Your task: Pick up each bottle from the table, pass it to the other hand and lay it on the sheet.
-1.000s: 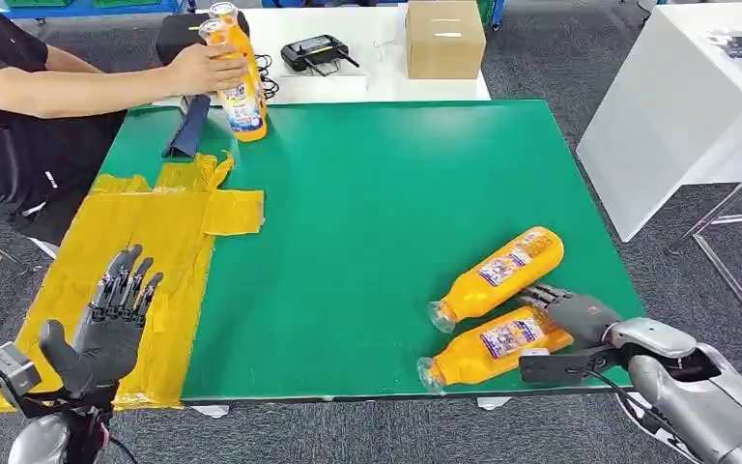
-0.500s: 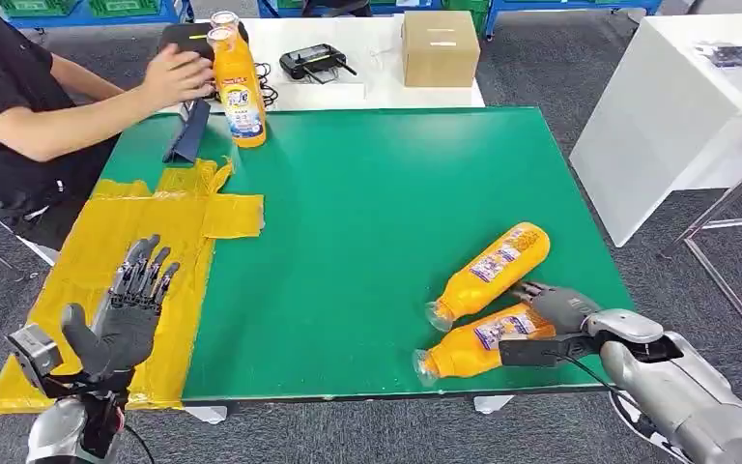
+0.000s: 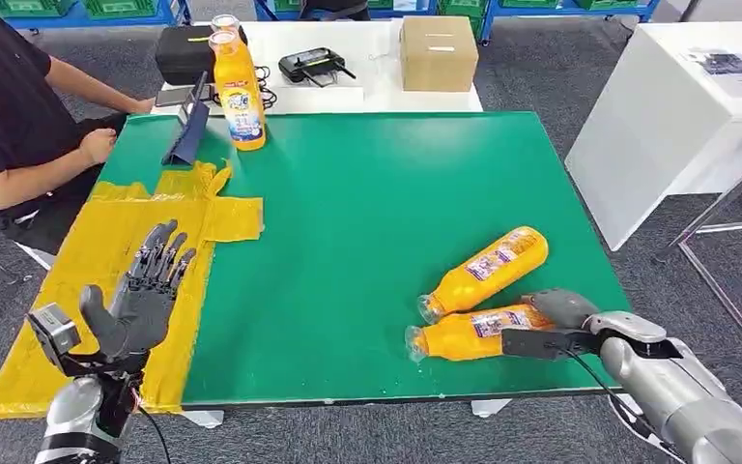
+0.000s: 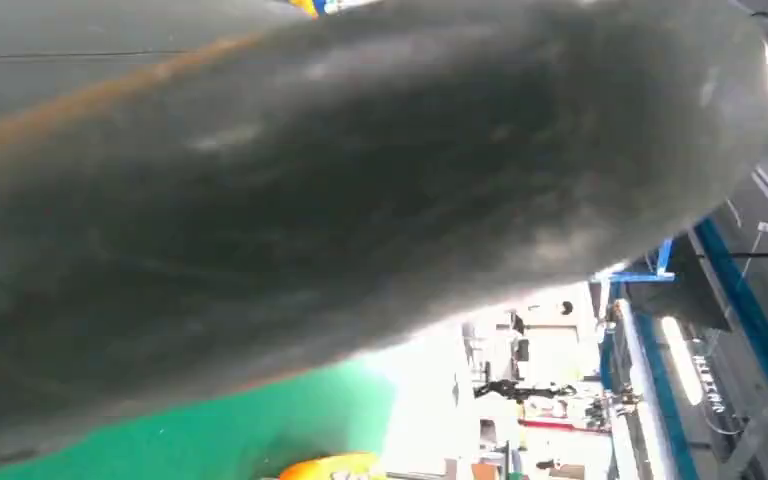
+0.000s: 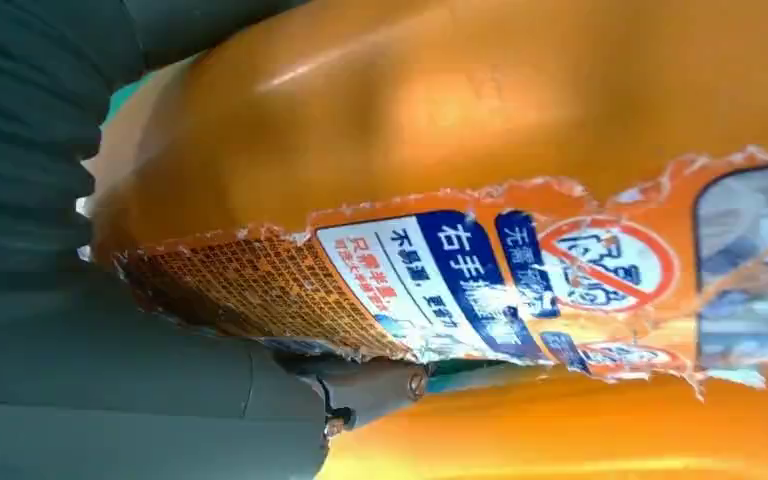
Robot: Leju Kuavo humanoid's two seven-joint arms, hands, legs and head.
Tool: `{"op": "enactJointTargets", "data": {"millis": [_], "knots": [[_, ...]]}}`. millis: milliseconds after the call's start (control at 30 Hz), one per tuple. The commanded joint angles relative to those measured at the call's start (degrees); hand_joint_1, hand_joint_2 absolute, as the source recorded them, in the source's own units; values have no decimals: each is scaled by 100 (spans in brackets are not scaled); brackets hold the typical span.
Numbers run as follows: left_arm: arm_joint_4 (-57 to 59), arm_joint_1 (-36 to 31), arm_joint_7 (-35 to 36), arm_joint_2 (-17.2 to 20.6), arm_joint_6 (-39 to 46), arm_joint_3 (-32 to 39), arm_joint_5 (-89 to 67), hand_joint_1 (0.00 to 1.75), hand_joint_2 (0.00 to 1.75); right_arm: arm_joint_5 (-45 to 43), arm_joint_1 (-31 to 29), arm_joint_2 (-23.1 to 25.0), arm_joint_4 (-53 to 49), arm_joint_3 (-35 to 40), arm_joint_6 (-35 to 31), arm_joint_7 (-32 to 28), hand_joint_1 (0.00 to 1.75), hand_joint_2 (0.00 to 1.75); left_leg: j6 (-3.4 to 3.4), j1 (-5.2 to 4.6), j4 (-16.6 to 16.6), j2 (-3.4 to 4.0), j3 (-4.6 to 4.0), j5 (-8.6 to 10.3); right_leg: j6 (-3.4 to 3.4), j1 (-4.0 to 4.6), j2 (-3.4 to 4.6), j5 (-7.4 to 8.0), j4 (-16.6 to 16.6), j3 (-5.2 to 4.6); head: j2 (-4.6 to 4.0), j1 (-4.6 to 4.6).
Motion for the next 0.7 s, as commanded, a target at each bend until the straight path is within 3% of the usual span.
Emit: {"op": "enactJointTargets", "data": {"millis": [33,133,167,333,600,633,667,700], "knots": [[488,-73,447,-163,-256,-537,347,0,0,-2572,1458,1960,-561,-2766,540,-574,175,175,-4,21,-22,6,-28,17,-6,15,30,28,-33,-24,0,9],[291,-212,661,-383,14,-1195,142,0,0,-3033,969,2635,-629,-3228,703,-365,175,175,-12,10,-1,23,-43,0,-5,-6,36,8,5,-54,0,-9],[44,-117,809,-411,350,-1472,60,0,175,-3004,944,2819,-804,-3265,643,-228,175,175,-12,8,4,8,-75,7,-7,-7,31,12,11,-84,0,-2],[-798,250,636,-524,1037,-2184,-524,0,175,-2889,1092,3234,-1288,-2987,654,-31,175,175,-19,13,4,-24,-147,40,6,1,7,13,14,-140,0,0],[-774,237,623,-476,1067,-2197,-538,0,175,-2886,1125,3216,-1286,-2954,637,-41,175,175,-13,3,-14,-49,-158,43,10,-9,-5,8,9,-159,0,-4],[-780,241,446,-521,995,-2192,-420,0,0,-2828,1048,3246,-1226,-2812,754,-44,175,175,-11,0,-19,-63,-157,46,10,-12,-11,8,5,-158,0,-4],[-793,241,368,-572,1118,-2204,-590,0,175,-2797,1002,3333,-1159,-2728,750,-42,175,175,-12,-1,-15,-62,-162,45,10,-11,-8,10,6,-161,0,-4],[-823,244,353,-595,1215,-2223,-705,0,175,-2746,968,3398,-1115,-2628,745,-22,175,175,-16,0,-3,-46,-175,43,9,-9,-4,13,12,-172,0,-2]]}}
